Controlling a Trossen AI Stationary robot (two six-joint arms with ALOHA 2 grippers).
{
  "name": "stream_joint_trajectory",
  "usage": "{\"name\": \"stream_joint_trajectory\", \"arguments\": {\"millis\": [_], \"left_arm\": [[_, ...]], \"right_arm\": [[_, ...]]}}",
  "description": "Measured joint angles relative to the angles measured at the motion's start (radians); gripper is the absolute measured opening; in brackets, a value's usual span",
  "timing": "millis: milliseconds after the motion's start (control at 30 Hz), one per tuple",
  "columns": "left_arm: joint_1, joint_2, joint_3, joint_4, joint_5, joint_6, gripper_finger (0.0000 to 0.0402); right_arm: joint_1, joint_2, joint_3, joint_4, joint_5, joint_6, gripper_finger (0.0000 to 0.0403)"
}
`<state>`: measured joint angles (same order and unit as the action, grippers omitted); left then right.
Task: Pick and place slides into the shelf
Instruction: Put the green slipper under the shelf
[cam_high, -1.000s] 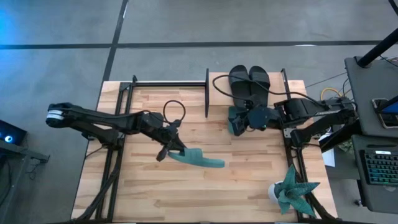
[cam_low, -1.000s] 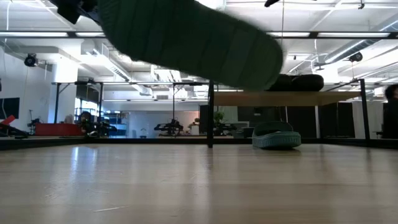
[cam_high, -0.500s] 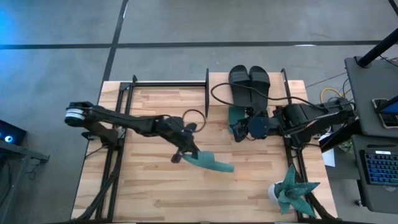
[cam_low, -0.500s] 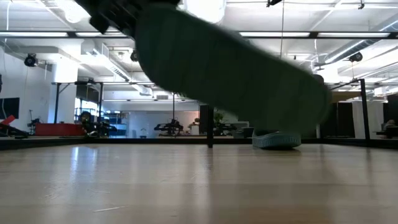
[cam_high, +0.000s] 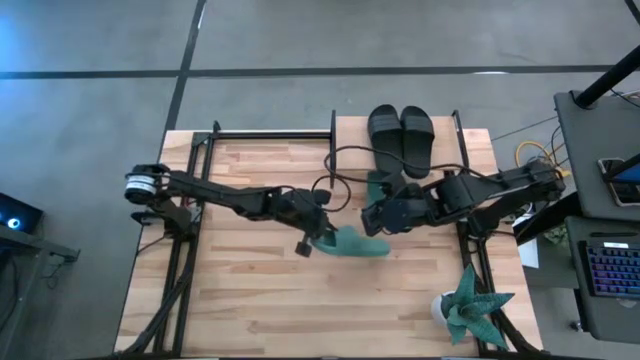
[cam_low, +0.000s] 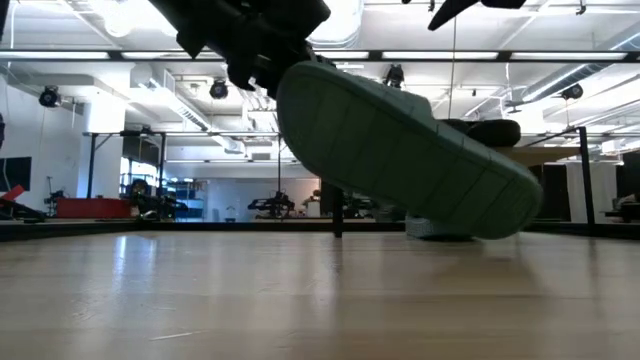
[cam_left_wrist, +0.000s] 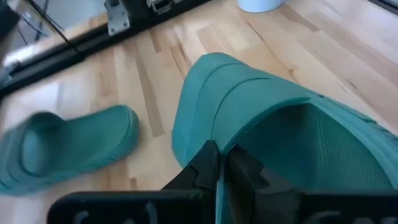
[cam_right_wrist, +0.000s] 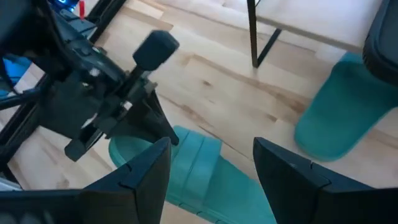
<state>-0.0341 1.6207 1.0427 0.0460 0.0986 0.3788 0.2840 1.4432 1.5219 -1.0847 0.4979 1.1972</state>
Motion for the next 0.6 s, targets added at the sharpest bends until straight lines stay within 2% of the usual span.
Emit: {"name": "stream_joint_trajectory", "arguments": {"millis": [133,267,467,600], "left_arm": [[-0.003,0.018,0.004,0.01,-0.042,0.023,0.0012],[-0.001,0.058,-0.002,0.018,-0.082,0.02,0.0049],[-0.004,0.109,-0.003,0.001,-0.084,-0.13,0.0123],[-0.004,0.108,-0.003,-0.126,-0.084,-0.189,0.0164]], "right_arm": [[0.0,0.006,0.0,-0.001,-0.007,0.011,0.0219],[0.0,0.007,0.0,0.0,-0.007,0.015,0.0219],[0.0,0.007,0.0,-0.001,-0.007,0.015,0.0219],[0.0,0.007,0.0,-0.001,-0.008,0.015,0.0219]]}}
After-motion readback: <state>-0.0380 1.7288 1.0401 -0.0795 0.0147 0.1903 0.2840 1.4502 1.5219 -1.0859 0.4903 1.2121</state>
